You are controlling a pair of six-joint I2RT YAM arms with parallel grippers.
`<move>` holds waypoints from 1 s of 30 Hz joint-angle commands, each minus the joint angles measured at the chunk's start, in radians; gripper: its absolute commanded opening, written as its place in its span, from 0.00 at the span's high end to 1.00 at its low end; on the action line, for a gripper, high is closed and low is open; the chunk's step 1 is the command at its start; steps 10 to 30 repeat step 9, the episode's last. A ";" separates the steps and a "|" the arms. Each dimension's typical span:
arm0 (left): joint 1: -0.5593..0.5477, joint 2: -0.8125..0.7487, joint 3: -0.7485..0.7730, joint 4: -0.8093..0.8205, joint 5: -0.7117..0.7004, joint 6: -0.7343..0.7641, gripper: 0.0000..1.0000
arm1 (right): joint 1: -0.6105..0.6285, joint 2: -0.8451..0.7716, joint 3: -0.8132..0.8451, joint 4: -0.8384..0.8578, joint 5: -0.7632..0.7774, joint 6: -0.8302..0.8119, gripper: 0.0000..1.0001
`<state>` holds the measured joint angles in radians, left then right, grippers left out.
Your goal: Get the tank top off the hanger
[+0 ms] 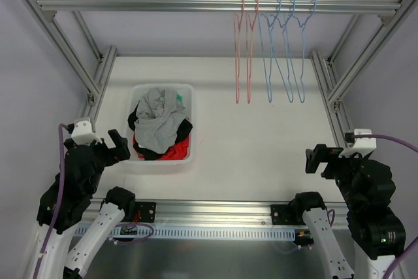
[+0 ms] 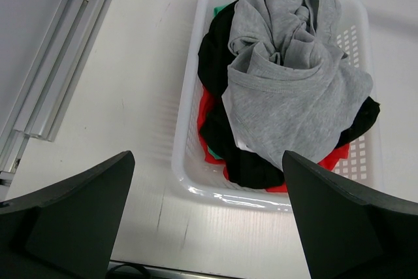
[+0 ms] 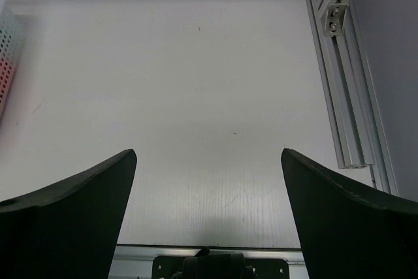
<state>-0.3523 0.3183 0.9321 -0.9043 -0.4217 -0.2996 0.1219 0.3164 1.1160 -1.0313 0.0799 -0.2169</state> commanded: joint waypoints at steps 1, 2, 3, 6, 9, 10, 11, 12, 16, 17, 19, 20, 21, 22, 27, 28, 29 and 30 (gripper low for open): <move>0.001 0.002 -0.007 0.041 0.012 -0.010 0.01 | 0.005 0.024 -0.001 0.059 0.017 0.024 0.00; 0.001 0.004 -0.009 0.045 0.012 -0.010 0.01 | 0.005 0.026 -0.004 0.062 0.017 0.027 0.00; 0.001 0.005 -0.010 0.045 0.011 -0.009 0.01 | 0.005 0.026 -0.007 0.063 0.015 0.030 0.00; 0.001 0.008 -0.010 0.047 0.014 -0.009 0.01 | 0.005 0.024 -0.015 0.070 0.015 0.040 0.01; 0.001 0.005 -0.013 0.047 0.015 -0.012 0.01 | 0.005 0.027 -0.019 0.073 0.009 0.039 0.00; 0.001 0.005 -0.013 0.047 0.015 -0.012 0.01 | 0.005 0.027 -0.019 0.073 0.009 0.039 0.00; 0.001 0.005 -0.013 0.047 0.015 -0.012 0.01 | 0.005 0.027 -0.019 0.073 0.009 0.039 0.00; 0.001 0.005 -0.013 0.047 0.015 -0.012 0.01 | 0.005 0.027 -0.019 0.073 0.009 0.039 0.00; 0.001 0.005 -0.013 0.047 0.015 -0.012 0.01 | 0.005 0.027 -0.019 0.073 0.009 0.039 0.00; 0.001 0.005 -0.013 0.047 0.015 -0.012 0.01 | 0.005 0.027 -0.019 0.073 0.009 0.039 0.00; 0.001 0.005 -0.013 0.047 0.015 -0.012 0.01 | 0.005 0.027 -0.019 0.073 0.009 0.039 0.00; 0.001 0.005 -0.013 0.047 0.015 -0.012 0.01 | 0.005 0.027 -0.019 0.073 0.009 0.039 0.00; 0.001 0.005 -0.013 0.047 0.015 -0.012 0.01 | 0.005 0.027 -0.019 0.073 0.009 0.039 0.00; 0.001 0.005 -0.013 0.047 0.015 -0.012 0.01 | 0.005 0.027 -0.019 0.073 0.009 0.039 0.00; 0.001 0.005 -0.013 0.047 0.015 -0.012 0.01 | 0.005 0.027 -0.019 0.073 0.009 0.039 0.00; 0.001 0.005 -0.013 0.047 0.015 -0.012 0.01 | 0.005 0.027 -0.019 0.073 0.009 0.039 0.00; 0.001 0.005 -0.013 0.047 0.015 -0.012 0.01 | 0.005 0.027 -0.019 0.073 0.009 0.039 0.00; 0.001 0.005 -0.013 0.047 0.015 -0.012 0.01 | 0.005 0.027 -0.019 0.073 0.009 0.039 0.00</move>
